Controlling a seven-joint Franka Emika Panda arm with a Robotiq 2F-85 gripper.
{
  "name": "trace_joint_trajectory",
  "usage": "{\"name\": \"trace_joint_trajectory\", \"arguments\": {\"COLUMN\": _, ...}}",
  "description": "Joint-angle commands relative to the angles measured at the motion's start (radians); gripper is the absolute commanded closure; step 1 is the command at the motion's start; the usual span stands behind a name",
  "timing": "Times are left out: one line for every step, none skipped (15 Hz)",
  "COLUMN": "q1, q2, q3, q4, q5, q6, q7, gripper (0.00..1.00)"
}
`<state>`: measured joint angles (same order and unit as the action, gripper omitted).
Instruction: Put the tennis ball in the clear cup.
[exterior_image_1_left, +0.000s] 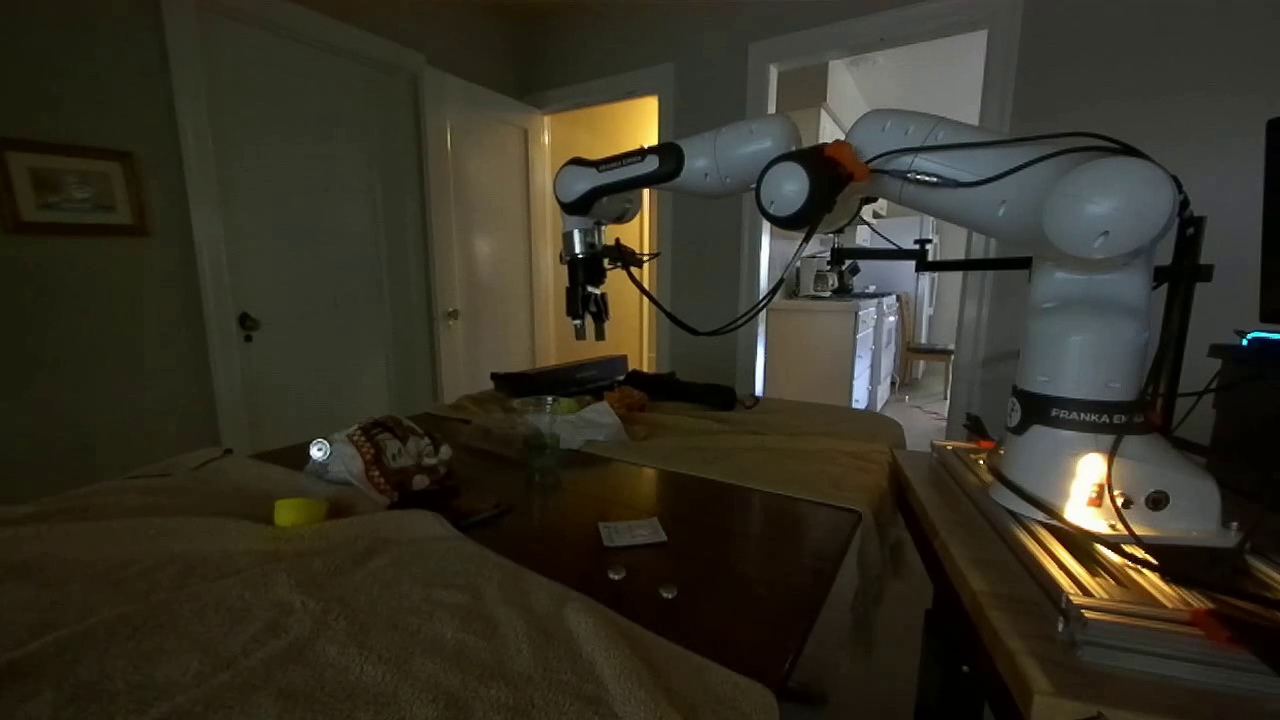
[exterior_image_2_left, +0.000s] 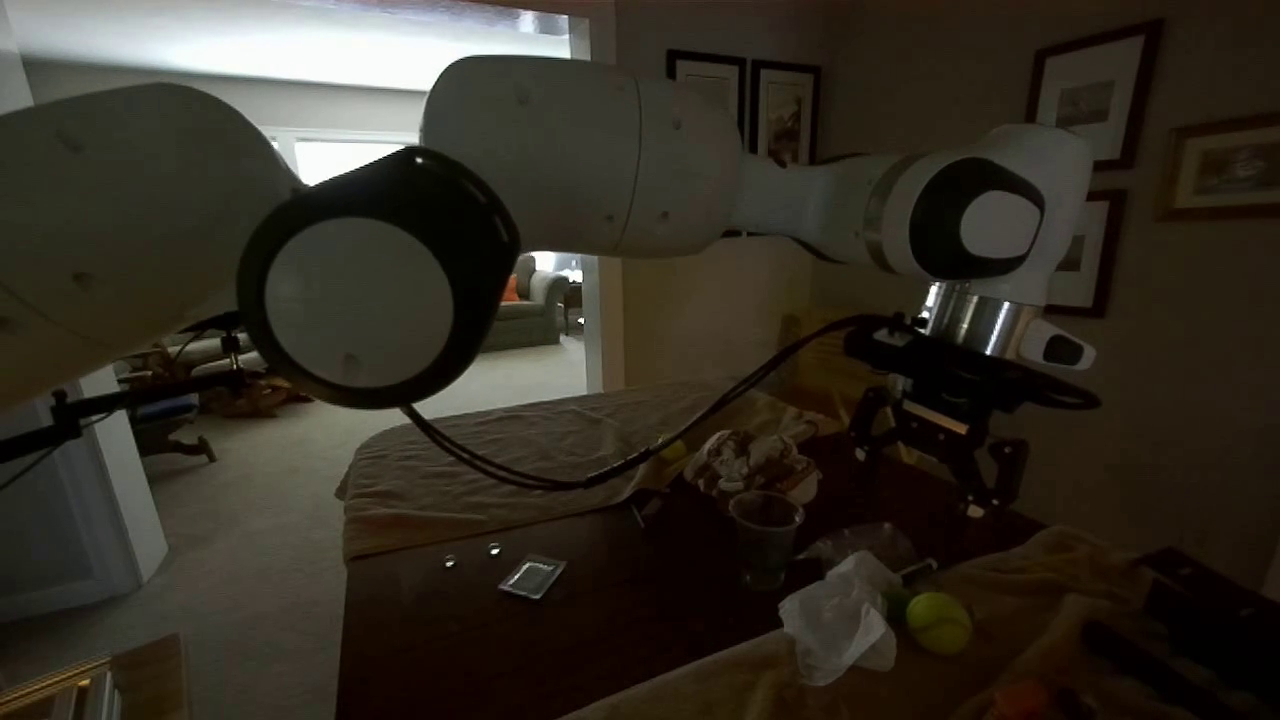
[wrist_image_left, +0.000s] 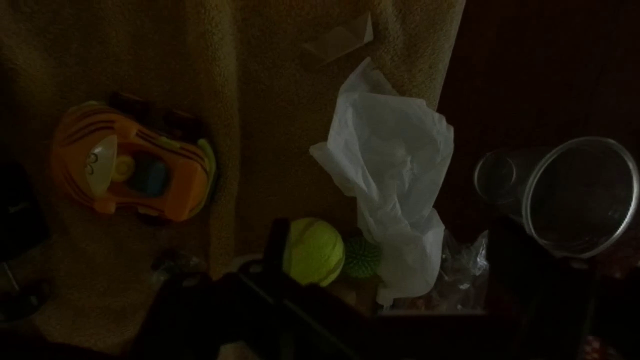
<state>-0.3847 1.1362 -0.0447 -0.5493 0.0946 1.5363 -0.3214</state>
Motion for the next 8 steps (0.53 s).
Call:
{"name": "trace_joint_trajectory", "arguments": {"q1": 0.002, "q2": 0.027, "q3": -0.023, "q4": 0.019, "q5": -0.012, "q6": 0.021, "q7": 0.049, "gripper": 0.00}}
{"name": "trace_joint_trajectory", "arguments": {"q1": 0.000, "q2": 0.036, "q3": -0.031, "q4": 0.021, "q5": -0.016, "q6": 0.020, "q7": 0.052, "gripper": 0.00}}
{"name": "trace_joint_trajectory", "arguments": {"q1": -0.002, "q2": 0.043, "q3": -0.038, "q4": 0.022, "q5": -0.017, "q6": 0.013, "q7": 0.054, "gripper": 0.00}}
{"name": "trace_joint_trajectory", "arguments": {"q1": -0.003, "q2": 0.051, "q3": -0.044, "q4": 0.024, "q5": -0.017, "q6": 0.011, "q7": 0.052, "gripper": 0.00}}
{"name": "trace_joint_trajectory", "arguments": {"q1": -0.004, "q2": 0.057, "q3": -0.049, "q4": 0.025, "q5": -0.014, "q6": 0.010, "q7": 0.055, "gripper": 0.00}}
{"name": "trace_joint_trajectory", "arguments": {"q1": -0.007, "q2": 0.066, "q3": -0.054, "q4": 0.027, "q5": -0.013, "q6": 0.008, "q7": 0.051, "gripper": 0.00}}
{"name": "trace_joint_trajectory", "arguments": {"q1": -0.009, "q2": 0.076, "q3": -0.057, "q4": 0.029, "q5": -0.011, "q6": 0.011, "q7": 0.044, "gripper": 0.00}}
{"name": "trace_joint_trajectory", "arguments": {"q1": -0.011, "q2": 0.088, "q3": -0.061, "q4": 0.034, "q5": -0.012, "q6": 0.015, "q7": 0.034, "gripper": 0.00}}
